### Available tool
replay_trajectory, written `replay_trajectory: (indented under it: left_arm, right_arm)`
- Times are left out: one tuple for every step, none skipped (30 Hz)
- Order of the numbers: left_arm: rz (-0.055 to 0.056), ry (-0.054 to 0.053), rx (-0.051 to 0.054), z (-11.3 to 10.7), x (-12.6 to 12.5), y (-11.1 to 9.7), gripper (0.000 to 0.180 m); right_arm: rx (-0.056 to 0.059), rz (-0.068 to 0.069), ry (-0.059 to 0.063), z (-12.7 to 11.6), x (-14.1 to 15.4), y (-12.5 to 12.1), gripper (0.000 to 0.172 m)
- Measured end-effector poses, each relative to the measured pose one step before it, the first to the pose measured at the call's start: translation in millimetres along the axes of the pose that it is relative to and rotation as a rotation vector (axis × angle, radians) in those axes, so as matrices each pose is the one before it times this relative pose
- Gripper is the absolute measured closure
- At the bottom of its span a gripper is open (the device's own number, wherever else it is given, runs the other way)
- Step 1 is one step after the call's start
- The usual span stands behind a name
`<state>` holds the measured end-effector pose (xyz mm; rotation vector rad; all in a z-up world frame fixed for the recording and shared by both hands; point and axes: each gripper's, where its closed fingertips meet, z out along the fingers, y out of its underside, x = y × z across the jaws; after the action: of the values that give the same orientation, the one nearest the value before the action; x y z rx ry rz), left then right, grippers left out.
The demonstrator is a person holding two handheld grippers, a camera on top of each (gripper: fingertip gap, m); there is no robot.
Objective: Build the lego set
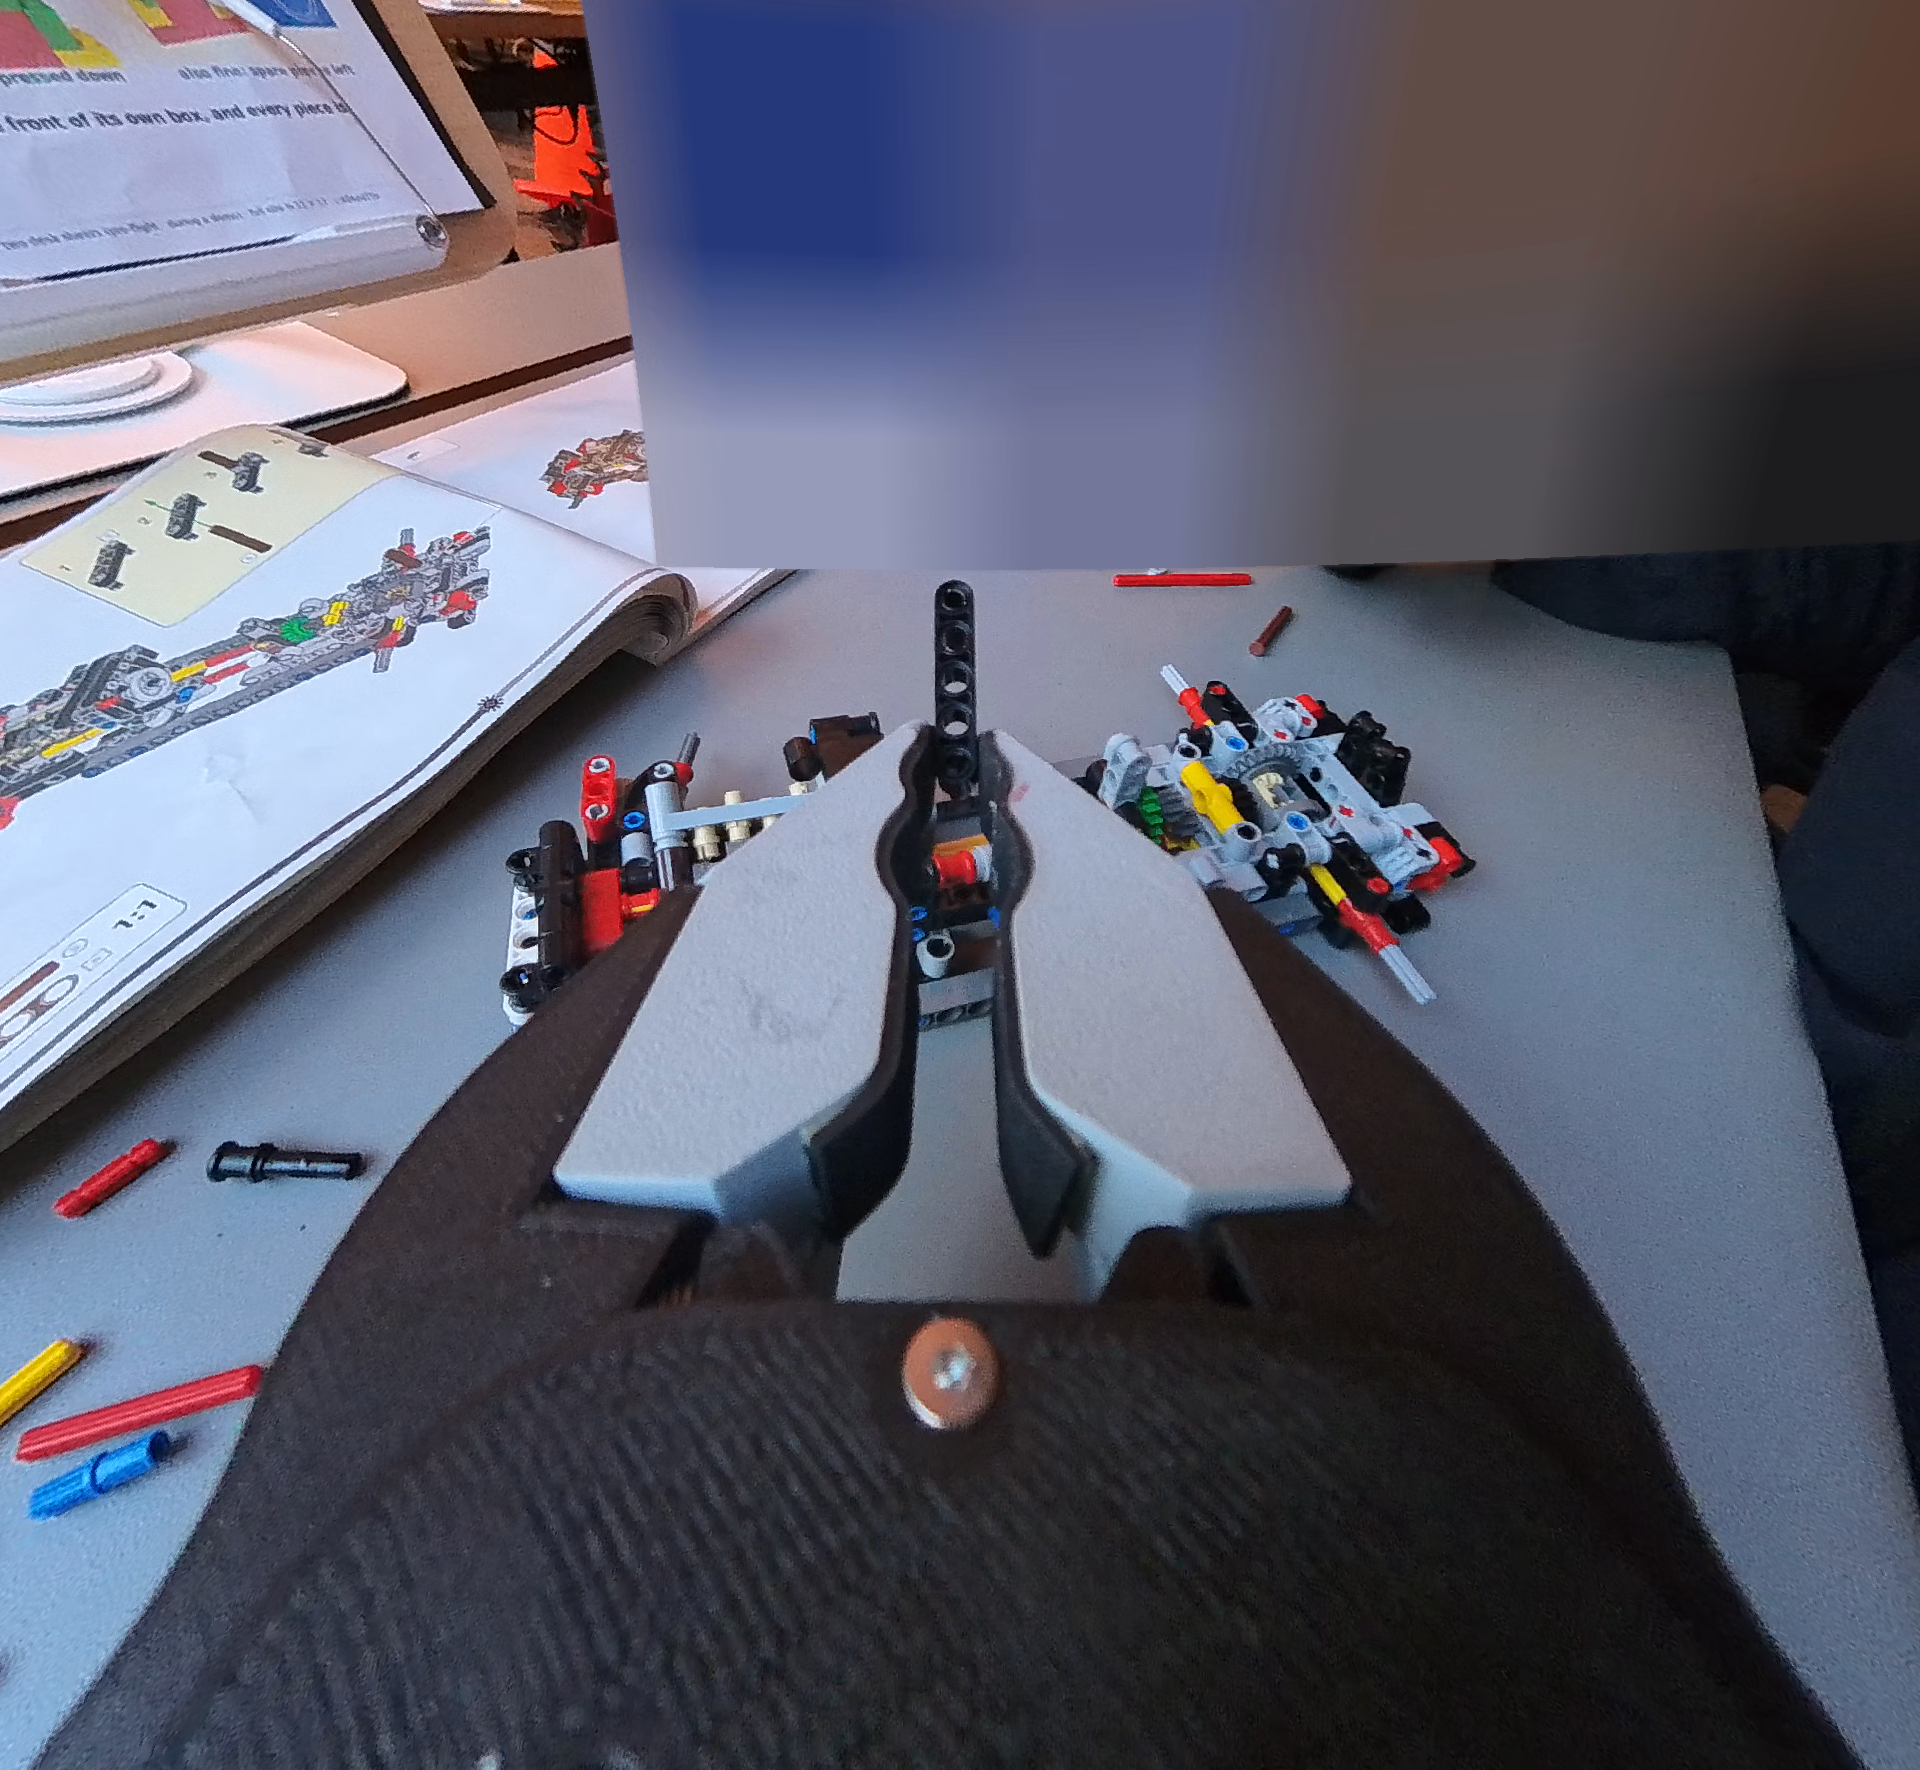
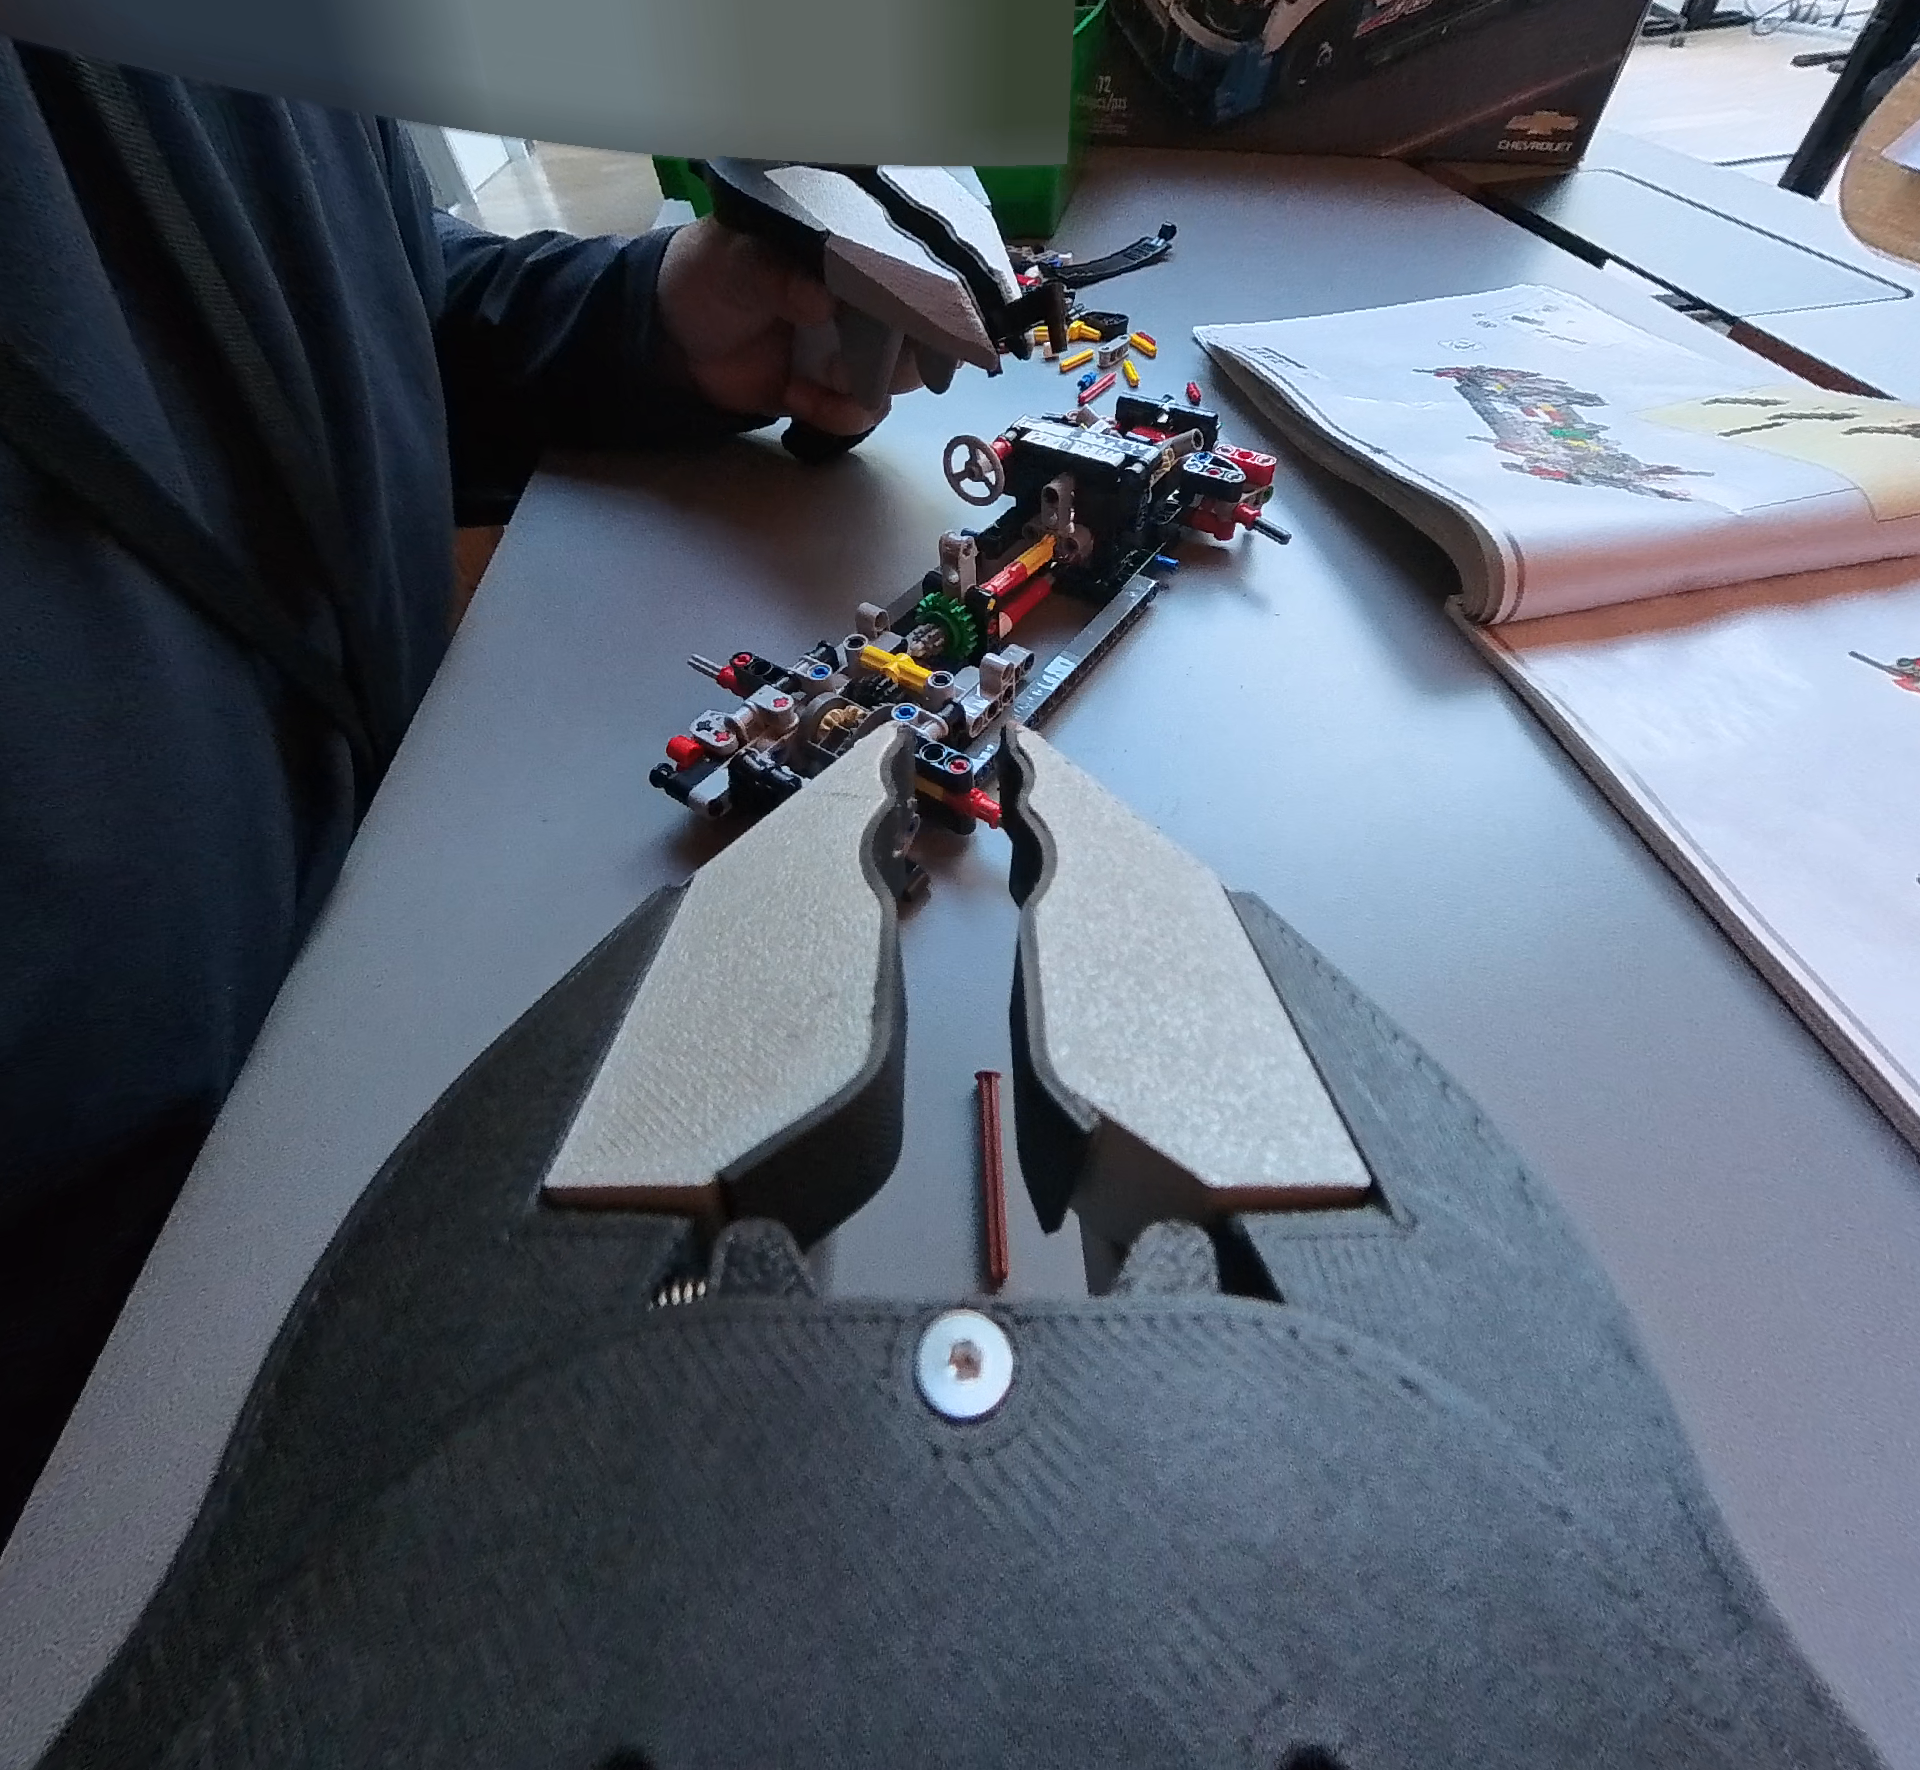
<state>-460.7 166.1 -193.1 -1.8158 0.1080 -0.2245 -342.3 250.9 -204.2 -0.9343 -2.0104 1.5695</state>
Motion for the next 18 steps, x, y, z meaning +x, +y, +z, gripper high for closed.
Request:
replay_trajectory:
  left_arm:
    - [-0.0047, -0.0022, -0.0001, 0.01, -0.80, -0.07, 0.176]
    - [-0.0129, -0.0059, -0.0035, 0.35, -1.68, 0.47, 0.176]
    - [-0.0335, -0.0050, -0.0117, 0.50, -3.21, 1.75, 0.175]
    - [-0.0574, -0.0075, -0.0121, 0.16, -5.32, 2.08, 0.176]
    - [-0.0717, 0.0056, 0.0017, -0.68, -4.67, 0.37, 0.176]
    - [-0.0855, 0.0173, 0.0125, -1.62, -4.10, -0.84, 0.176]
    - [-0.0898, 0.0230, 0.0177, -1.92, -3.82, -1.39, 0.176]
    - [-0.0828, 0.0284, 0.0158, -1.95, -2.54, -1.27, 0.176]
    - [-0.0677, 0.0270, 0.0132, -1.60, -1.49, -1.29, 0.176]
    - [-0.0490, 0.0242, 0.0120, -1.09, -0.13, -1.25, 0.176]
    - [-0.0373, 0.0212, 0.0092, -0.62, 0.80, -0.79, 0.176]
    - [-0.0303, 0.0222, 0.0064, -0.04, 1.89, -0.42, 0.176]
    - [-0.0306, 0.0293, 0.0084, 0.11, 3.19, -0.58, 0.176]
    - [-0.0388, 0.0355, 0.0119, 0.23, 3.90, -1.08, 0.175]
    - [-0.0436, 0.0354, 0.0113, 0.11, 3.27, -1.01, 0.175]
    - [-0.0349, 0.0225, 0.0127, -0.20, 1.49, -1.05, 0.175]
    - [-0.0226, 0.0145, 0.0084, -0.36, 0.80, -0.56, 0.175]
    - [-0.0139, 0.0122, 0.0028, -0.23, 1.15, -0.12, 0.175]
  right_arm:
    - [0.0015, 0.0016, 0.0009, -0.23, 0.52, -0.16, 0.159]
    - [0.0015, 0.0008, 0.0021, -0.30, 0.53, -0.12, 0.159]
    - [0.0012, 0.0003, 0.0035, -0.25, 0.69, -0.09, 0.159]
    - [0.0013, -0.0005, 0.0027, -0.21, 0.42, -0.20, 0.159]
    - [-0.0001, -0.0013, 0.0036, -0.11, 0.39, -0.05, 0.159]
    - [-0.0021, -0.0032, 0.0049, -0.09, 0.56, 0.31, 0.159]
    - [-0.0026, -0.0049, 0.0064, -0.10, 0.51, 0.29, 0.159]
    - [-0.0021, -0.0053, 0.0072, -0.23, 0.53, 0.16, 0.159]
    - [-0.0026, -0.0050, 0.0086, -0.48, 0.92, 0.27, 0.159]
    - [-0.0026, -0.0051, 0.0098, -0.84, 0.96, 0.07, 0.159]
    - [-0.0008, -0.0059, 0.0123, -1.26, 1.33, -0.24, 0.159]
    - [0.0031, -0.0057, 0.0156, -1.68, 1.77, -0.80, 0.159]
    - [0.0062, -0.0033, 0.0164, -1.97, 1.87, -1.20, 0.159]
    - [0.0080, 0.0010, 0.0140, -2.04, 1.66, -1.00, 0.158]
    - [0.0068, 0.0080, 0.0110, -1.86, 1.58, 0.01, 0.158]
    - [-0.0006, 0.0140, 0.0099, -1.76, 1.57, 1.88, 0.156]
    - [-0.0122, 0.0145, 0.0118, -2.16, 1.49, 3.59, 0.154]
    - [-0.0146, 0.0101, 0.0172, -2.82, 1.24, 3.19, 0.152]
